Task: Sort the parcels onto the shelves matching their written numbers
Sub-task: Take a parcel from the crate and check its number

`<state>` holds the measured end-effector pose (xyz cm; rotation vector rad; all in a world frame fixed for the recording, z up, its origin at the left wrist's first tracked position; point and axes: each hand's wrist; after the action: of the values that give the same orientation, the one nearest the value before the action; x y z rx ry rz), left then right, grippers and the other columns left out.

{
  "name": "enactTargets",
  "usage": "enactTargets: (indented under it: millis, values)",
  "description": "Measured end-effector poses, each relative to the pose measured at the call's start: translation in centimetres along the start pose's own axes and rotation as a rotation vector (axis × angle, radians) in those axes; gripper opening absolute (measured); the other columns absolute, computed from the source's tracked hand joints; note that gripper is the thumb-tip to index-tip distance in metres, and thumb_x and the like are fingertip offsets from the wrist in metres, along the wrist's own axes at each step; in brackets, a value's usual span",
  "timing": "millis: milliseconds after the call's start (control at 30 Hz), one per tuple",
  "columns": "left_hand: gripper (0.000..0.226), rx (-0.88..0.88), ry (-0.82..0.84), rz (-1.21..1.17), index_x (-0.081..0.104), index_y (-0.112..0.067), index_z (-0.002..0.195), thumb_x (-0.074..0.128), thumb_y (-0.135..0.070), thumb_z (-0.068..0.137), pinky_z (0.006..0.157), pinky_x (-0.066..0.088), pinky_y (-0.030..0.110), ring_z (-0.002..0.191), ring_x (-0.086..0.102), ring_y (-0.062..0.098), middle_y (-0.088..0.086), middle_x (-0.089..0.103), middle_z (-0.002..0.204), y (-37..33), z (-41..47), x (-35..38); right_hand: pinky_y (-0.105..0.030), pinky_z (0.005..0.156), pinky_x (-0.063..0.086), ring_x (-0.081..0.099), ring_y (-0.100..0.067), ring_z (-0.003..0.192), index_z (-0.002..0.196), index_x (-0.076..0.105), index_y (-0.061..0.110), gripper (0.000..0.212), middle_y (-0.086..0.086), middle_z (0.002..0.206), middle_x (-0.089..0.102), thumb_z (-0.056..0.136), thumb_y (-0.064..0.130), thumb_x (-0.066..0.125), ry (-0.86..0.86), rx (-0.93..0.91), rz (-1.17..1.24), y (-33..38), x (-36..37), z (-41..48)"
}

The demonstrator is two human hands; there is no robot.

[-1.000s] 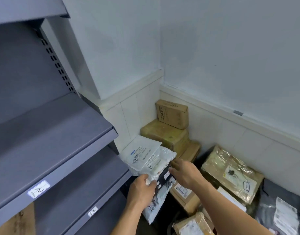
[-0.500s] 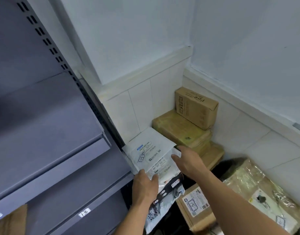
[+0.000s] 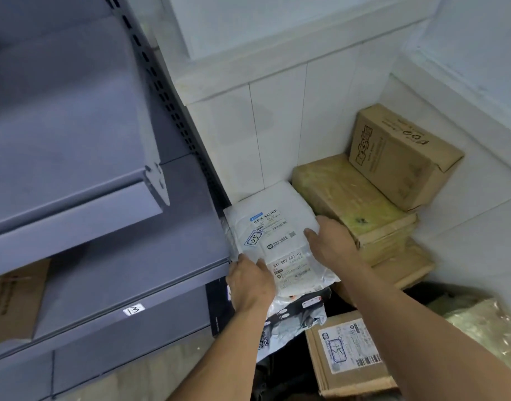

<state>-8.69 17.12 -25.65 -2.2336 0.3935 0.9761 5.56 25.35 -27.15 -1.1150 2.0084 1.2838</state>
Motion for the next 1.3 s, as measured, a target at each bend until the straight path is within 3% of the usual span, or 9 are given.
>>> enactTargets:
  millis: [133, 200, 367, 500, 700, 867, 967, 1100, 1300]
  values:
    - [0.033, 0.019, -0.066, -0.111, 0.054, -0.009, 0.134, 0.050, -0.015, 0.102, 0.092, 0.050, 0.034, 0.120, 0.057, 0.027, 0.010, 0.057, 0.133, 0.0, -1.0, -0.2, -0.037, 0.094, 0.047, 0.059, -0.030, 0.116, 0.134, 0.056, 0.012, 0.036, -0.009, 0.129, 0.063, 0.101, 0.025, 0.053, -0.041, 0.007, 0.008, 0.0, -0.7, -1.0]
    - [0.030, 0.027, -0.080, -0.168, 0.058, -0.009, 0.129, 0.054, -0.008, 0.099, 0.084, 0.050, 0.029, 0.114, 0.060, 0.026, 0.008, 0.060, 0.129, 0.1, -1.4, -0.4, -0.036, 0.092, 0.048, 0.059, -0.028, 0.115, 0.139, 0.053, 0.016, 0.038, -0.007, 0.132, 0.062, 0.101, 0.021, 0.052, -0.050, 0.038, 0.058, -0.1, -1.2, -1.7]
    - [0.035, 0.049, -0.095, -0.253, 0.059, -0.012, 0.128, 0.058, -0.001, 0.094, 0.082, 0.050, 0.027, 0.110, 0.063, 0.026, 0.006, 0.064, 0.126, 0.4, -3.1, -1.2, -0.034, 0.082, 0.051, 0.061, -0.024, 0.102, 0.127, 0.061, 0.017, 0.029, -0.005, 0.121, 0.067, 0.099, 0.018, 0.055, -0.097, 0.074, 0.157, -0.1, -2.5, -3.9]
    - [0.044, 0.071, -0.082, -0.303, 0.056, -0.017, 0.133, 0.056, 0.001, 0.093, 0.067, 0.048, 0.013, 0.102, 0.066, 0.021, 0.002, 0.067, 0.121, 1.1, -5.0, -2.5, -0.037, 0.084, 0.054, 0.062, -0.021, 0.099, 0.122, 0.063, 0.015, 0.026, -0.002, 0.115, 0.067, 0.096, 0.014, 0.059, -0.115, 0.093, 0.270, 0.4, -3.8, -6.7]
    - [0.041, 0.091, -0.088, -0.398, 0.063, -0.025, 0.118, 0.056, 0.003, 0.089, 0.054, 0.039, 0.009, 0.085, 0.065, 0.011, -0.009, 0.070, 0.099, 2.4, -8.8, -5.4, -0.038, 0.083, 0.055, 0.062, -0.018, 0.093, 0.110, 0.061, 0.018, 0.018, 0.003, 0.101, 0.064, 0.094, 0.010, 0.065, -0.158, 0.116, 0.484, 0.8, -5.7, -11.8]
    - [0.041, 0.151, -0.055, -0.480, 0.064, -0.034, 0.108, 0.060, 0.002, 0.088, 0.057, 0.040, 0.013, 0.082, 0.065, 0.006, -0.012, 0.070, 0.096, 3.2, -12.7, -8.0, -0.046, 0.086, 0.058, 0.068, -0.019, 0.093, 0.112, 0.061, 0.021, 0.031, 0.002, 0.101, 0.070, 0.089, 0.002, 0.066, -0.167, 0.132, 0.572, 0.8, -7.3, -17.1]
    - [0.037, 0.224, -0.016, -0.514, 0.066, -0.032, 0.100, 0.060, 0.003, 0.088, 0.058, 0.041, 0.014, 0.084, 0.066, 0.005, -0.014, 0.072, 0.095, 3.9, -14.8, -9.5, -0.036, 0.070, 0.061, 0.072, -0.017, 0.087, 0.123, 0.060, 0.025, 0.043, 0.003, 0.102, 0.073, 0.090, -0.003, 0.062, -0.183, 0.123, 0.619, 1.0, -8.2, -20.7]
    - [0.033, 0.326, 0.044, -0.503, 0.069, -0.031, 0.095, 0.061, 0.000, 0.089, 0.059, 0.042, 0.015, 0.082, 0.067, 0.002, -0.018, 0.073, 0.092, 5.1, -17.0, -11.9, -0.024, 0.047, 0.051, 0.071, -0.014, 0.069, 0.118, 0.056, 0.029, 0.042, 0.003, 0.097, 0.070, 0.092, -0.004, 0.056, -0.251, 0.117, 0.665, 1.8, -9.0, -25.8]
    - [0.032, 0.452, 0.089, -0.564, 0.066, -0.031, 0.092, 0.063, 0.001, 0.089, 0.060, 0.043, 0.014, 0.078, 0.066, -0.002, -0.015, 0.072, 0.090, 7.1, -19.7, -15.9, -0.035, 0.063, 0.054, 0.068, -0.019, 0.085, 0.117, 0.060, 0.026, 0.040, 0.001, 0.100, 0.069, 0.089, -0.002, 0.058, -0.338, 0.119, 0.693, 3.1, -7.9, -32.3]
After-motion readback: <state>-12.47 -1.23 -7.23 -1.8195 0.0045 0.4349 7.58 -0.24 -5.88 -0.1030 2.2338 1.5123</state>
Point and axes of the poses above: each hand's wrist, its own z-axis towards the middle knuckle, its own x-axis out of the palm, y = z × x
